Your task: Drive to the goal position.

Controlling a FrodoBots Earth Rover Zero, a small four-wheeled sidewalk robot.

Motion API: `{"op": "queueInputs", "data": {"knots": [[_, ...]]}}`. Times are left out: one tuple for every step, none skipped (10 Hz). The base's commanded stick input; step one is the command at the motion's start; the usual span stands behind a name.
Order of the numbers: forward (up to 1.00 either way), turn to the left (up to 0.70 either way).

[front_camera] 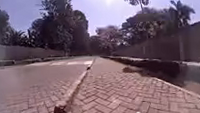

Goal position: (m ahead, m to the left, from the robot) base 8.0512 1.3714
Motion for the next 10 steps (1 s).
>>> {"op": "queueInputs", "data": {"knots": [[0.85,-0.23],[0.85,-0.32],[0.85,-0.24],[0.85,-0.16],[0.85,-0.08],[0.85,-0.01],[0.85,0.00],[0.85,0.00],[0.85,0.00],[0.85,0.00]]}}
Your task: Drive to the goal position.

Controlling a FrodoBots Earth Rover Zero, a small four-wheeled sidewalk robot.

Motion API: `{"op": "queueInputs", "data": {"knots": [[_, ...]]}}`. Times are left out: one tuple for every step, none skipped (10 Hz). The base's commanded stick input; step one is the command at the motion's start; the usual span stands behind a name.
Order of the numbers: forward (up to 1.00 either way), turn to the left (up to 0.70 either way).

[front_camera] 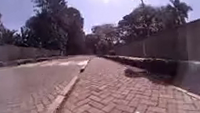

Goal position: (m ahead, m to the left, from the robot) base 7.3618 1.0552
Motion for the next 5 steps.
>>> {"op": "queueInputs", "data": {"knots": [[0.85,0.00],[0.85,0.00],[0.85,0.00],[0.85,0.00],[0.85,0.00]]}}
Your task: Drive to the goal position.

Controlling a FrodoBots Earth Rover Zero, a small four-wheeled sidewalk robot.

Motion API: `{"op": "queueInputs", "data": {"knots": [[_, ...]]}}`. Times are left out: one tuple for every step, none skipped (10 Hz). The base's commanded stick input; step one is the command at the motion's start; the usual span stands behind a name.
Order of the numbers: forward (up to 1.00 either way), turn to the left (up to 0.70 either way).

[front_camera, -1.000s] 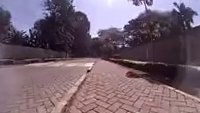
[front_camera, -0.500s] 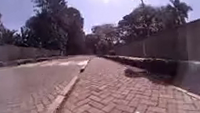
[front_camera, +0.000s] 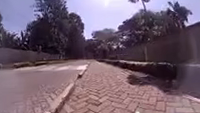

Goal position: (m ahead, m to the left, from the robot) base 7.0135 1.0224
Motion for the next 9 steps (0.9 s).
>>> {"op": "queueInputs", "data": {"knots": [[0.85,0.00],[0.85,0.00],[0.85,0.03],[0.85,0.08],[0.85,0.12],[0.85,0.16],[0.85,0.21],[0.85,0.25],[0.85,0.30]]}}
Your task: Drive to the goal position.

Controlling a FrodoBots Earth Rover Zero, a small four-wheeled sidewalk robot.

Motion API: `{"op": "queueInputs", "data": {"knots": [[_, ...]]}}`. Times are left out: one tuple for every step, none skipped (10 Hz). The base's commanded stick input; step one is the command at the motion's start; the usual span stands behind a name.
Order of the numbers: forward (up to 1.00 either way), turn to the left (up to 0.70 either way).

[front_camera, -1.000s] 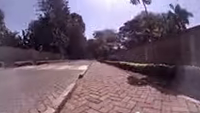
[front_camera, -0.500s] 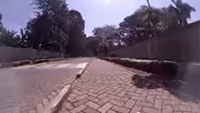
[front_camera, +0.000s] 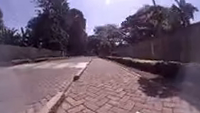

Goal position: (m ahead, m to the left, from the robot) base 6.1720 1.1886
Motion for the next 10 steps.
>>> {"op": "queueInputs", "data": {"knots": [[0.85,0.00],[0.85,0.00],[0.85,0.00],[0.85,0.00],[0.85,0.00],[0.85,0.00],[0.85,0.00],[0.85,0.00],[0.85,0.00],[0.85,0.00]]}}
